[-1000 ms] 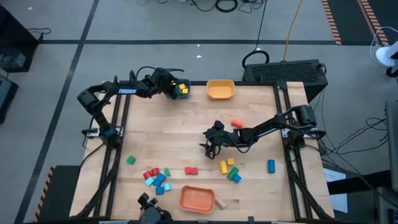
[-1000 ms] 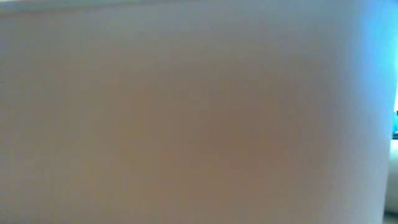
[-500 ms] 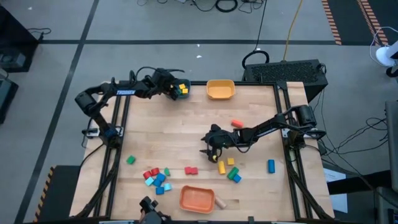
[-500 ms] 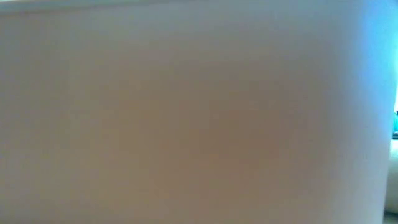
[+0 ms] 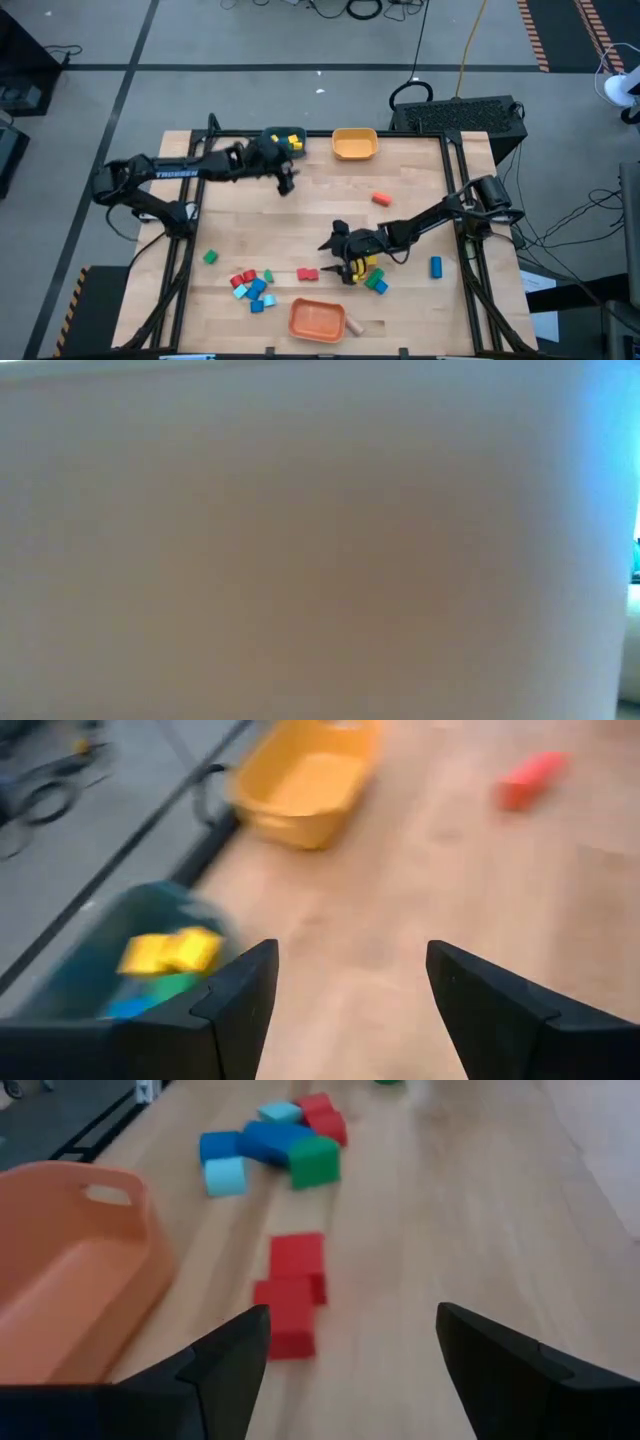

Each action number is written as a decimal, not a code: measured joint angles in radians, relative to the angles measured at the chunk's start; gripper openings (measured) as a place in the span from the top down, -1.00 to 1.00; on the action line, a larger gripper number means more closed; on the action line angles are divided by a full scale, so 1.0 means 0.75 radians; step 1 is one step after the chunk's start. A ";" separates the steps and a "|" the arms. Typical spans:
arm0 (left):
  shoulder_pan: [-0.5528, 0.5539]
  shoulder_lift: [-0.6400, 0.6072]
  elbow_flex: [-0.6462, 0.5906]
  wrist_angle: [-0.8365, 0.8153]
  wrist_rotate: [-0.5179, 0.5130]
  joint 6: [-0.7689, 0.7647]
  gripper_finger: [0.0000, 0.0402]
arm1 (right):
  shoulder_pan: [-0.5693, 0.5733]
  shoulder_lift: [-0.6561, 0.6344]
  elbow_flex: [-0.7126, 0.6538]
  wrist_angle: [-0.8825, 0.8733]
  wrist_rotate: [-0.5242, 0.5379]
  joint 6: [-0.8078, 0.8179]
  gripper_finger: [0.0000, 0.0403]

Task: Sort blocks by size
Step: Put the red square block into the blue bin

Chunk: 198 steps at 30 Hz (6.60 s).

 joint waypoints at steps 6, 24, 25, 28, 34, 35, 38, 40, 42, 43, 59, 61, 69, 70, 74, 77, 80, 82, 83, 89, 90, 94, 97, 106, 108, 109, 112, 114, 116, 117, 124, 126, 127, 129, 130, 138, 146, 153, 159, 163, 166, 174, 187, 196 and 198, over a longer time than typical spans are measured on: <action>-0.277 -0.009 0.000 -0.030 -0.007 -0.074 -0.28 | 0.055 0.020 0.077 -0.035 0.053 -0.041 -0.35; -0.703 -0.010 0.000 -0.033 -0.200 -0.245 -0.28 | 0.060 0.175 0.227 -0.190 0.041 -0.035 -0.35; -0.713 -0.010 0.000 -0.037 -0.206 -0.246 -0.28 | 0.059 0.175 0.227 -0.189 0.041 -0.035 -0.35; -0.736 -0.010 0.000 -0.057 -0.241 -0.236 -0.28 | 0.059 0.175 0.227 -0.190 0.029 -0.036 -0.35; -0.739 -0.010 0.000 -0.121 -0.278 -0.246 -0.28 | 0.059 0.209 0.227 -0.174 0.010 -0.030 -0.32; -0.739 -0.010 0.000 -0.124 -0.278 -0.247 -0.28 | 0.059 0.221 0.227 -0.172 0.011 -0.030 -0.30; -0.739 -0.010 0.000 -0.127 -0.278 -0.247 -0.28 | 0.056 0.248 0.231 -0.161 0.015 -0.028 -0.25; -0.739 -0.010 0.000 -0.128 -0.278 -0.247 -0.28 | 0.049 0.250 0.230 -0.163 0.016 -0.028 -0.21; -0.743 -0.010 0.000 -0.130 -0.278 -0.248 -0.28 | 0.043 0.249 0.231 -0.157 0.017 -0.027 -0.15; -0.747 -0.010 0.000 -0.130 -0.278 -0.248 -0.28 | 0.040 0.249 0.231 -0.158 0.017 -0.027 -0.11; -0.826 -0.010 0.000 -0.146 -0.242 -0.246 -0.28 | 0.039 0.211 0.231 -0.176 0.116 -0.096 0.48; -0.830 -0.010 0.000 -0.149 -0.242 -0.246 -0.28 | 0.039 0.180 0.231 -0.193 0.189 -0.108 0.48; -0.834 -0.002 0.000 -0.157 -0.241 -0.223 -0.28 | 0.042 0.058 0.231 -0.289 0.430 -0.209 0.48; -0.834 0.010 0.000 -0.141 -0.239 -0.208 -0.28 | 0.043 0.050 0.231 -0.288 0.446 -0.223 0.48; -0.836 0.072 -0.001 -0.056 -0.200 -0.152 -0.28 | 0.043 0.029 0.231 -0.292 0.509 -0.255 0.48; -0.837 0.139 -0.001 0.000 -0.163 -0.091 -0.28 | 0.043 0.011 0.231 -0.290 0.543 -0.276 0.48; -0.837 0.193 -0.001 0.058 -0.152 -0.044 -0.28 | 0.044 0.002 0.231 -0.297 0.560 -0.278 0.48; -0.836 0.227 -0.001 0.083 -0.157 -0.024 -0.28 | 0.044 0.002 0.230 -0.300 0.561 -0.278 0.48; -0.835 0.236 -0.001 0.091 -0.161 -0.024 -0.28 | 0.044 0.002 0.230 -0.300 0.561 -0.278 0.48; -0.837 0.259 -0.001 0.118 -0.230 -0.022 -0.28 | 0.042 0.001 0.230 -0.309 0.572 -0.276 0.48; -0.837 0.258 -0.001 0.122 -0.236 -0.022 -0.28 | 0.042 0.001 0.230 -0.307 0.572 -0.275 0.48; -0.837 0.258 -0.001 0.121 -0.247 -0.001 -0.22 | 0.042 0.000 0.231 -0.310 0.572 -0.273 0.48; -0.837 0.258 -0.001 0.121 -0.250 0.000 -0.06 | 0.043 0.000 0.230 -0.309 0.569 -0.272 0.48; -0.832 0.258 -0.001 0.120 -0.269 0.005 0.33 | 0.053 0.000 0.230 -0.312 0.561 -0.266 0.48; -0.832 0.258 -0.001 0.120 -0.279 0.004 0.33 | 0.052 0.000 0.230 -0.311 0.542 -0.267 0.41; -0.832 0.258 -0.001 0.120 -0.289 0.003 0.33 | 0.051 0.000 0.230 -0.311 0.534 -0.266 0.36; -0.833 0.255 -0.001 0.120 -0.347 0.014 0.33 | 0.049 0.000 0.231 -0.309 0.533 -0.224 0.16; -0.822 0.244 -0.001 0.114 -0.378 0.037 0.33 | 0.040 0.000 0.233 -0.309 0.534 -0.204 0.04; -0.794 0.226 -0.001 0.111 -0.376 0.037 0.33 | 0.030 -0.002 0.233 -0.317 0.539 -0.186 -0.06; -0.775 0.217 -0.001 0.111 -0.367 0.035 0.33 | 0.024 -0.003 0.234 -0.322 0.542 -0.174 -0.11; -0.640 0.164 -0.001 0.117 -0.389 0.068 0.33 | 0.001 0.001 0.230 -0.432 0.479 -0.065 -0.28; -0.595 0.157 0.003 0.135 -0.425 0.074 0.33 | 0.009 0.008 0.229 -0.460 0.444 -0.039 -0.30; -0.577 0.158 0.003 0.128 -0.413 0.076 0.33 | 0.007 0.005 0.229 -0.465 0.451 -0.023 -0.30; -0.544 0.163 0.000 0.102 -0.378 0.080 0.33 | -0.006 -0.001 0.230 -0.468 0.481 -0.005 -0.30; -0.520 0.163 0.000 0.100 -0.374 0.084 0.33 | -0.009 0.000 0.230 -0.479 0.492 0.000 -0.30; -0.241 0.162 0.001 0.121 -0.366 0.107 0.33 | -0.011 0.002 0.230 -0.481 0.496 0.008 -0.29; 0.132 0.162 0.001 0.139 -0.257 0.104 0.33 | -0.009 0.002 0.230 -0.489 0.495 0.008 -0.29; 0.402 0.218 0.000 0.321 0.002 0.112 0.33 | -0.007 0.002 0.230 -0.507 0.495 0.004 -0.29; 0.496 0.327 -0.001 0.368 0.066 0.103 0.33 | -0.008 0.002 0.230 -0.516 0.495 0.001 -0.29; 0.528 0.412 -0.001 0.401 0.066 0.103 0.33 | -0.008 0.002 0.230 -0.517 0.495 0.000 -0.29; 0.555 0.468 -0.001 0.420 0.066 0.102 0.33 | -0.008 0.002 0.230 -0.519 0.495 0.004 -0.29; 0.608 0.530 -0.002 0.434 0.062 0.034 0.16 | -0.008 0.002 0.230 -0.520 0.488 0.004 -0.29; 0.583 0.514 -0.002 0.464 0.071 0.032 0.11 | -0.003 0.012 0.230 -0.424 0.257 -0.009 -0.29; 0.508 0.253 -0.002 0.330 0.246 0.038 0.11 | -0.001 0.123 0.231 -0.247 0.105 -0.034 -0.30; 0.470 0.178 -0.002 0.302 0.359 0.035 0.11 | -0.002 0.135 0.231 -0.205 0.064 -0.041 -0.31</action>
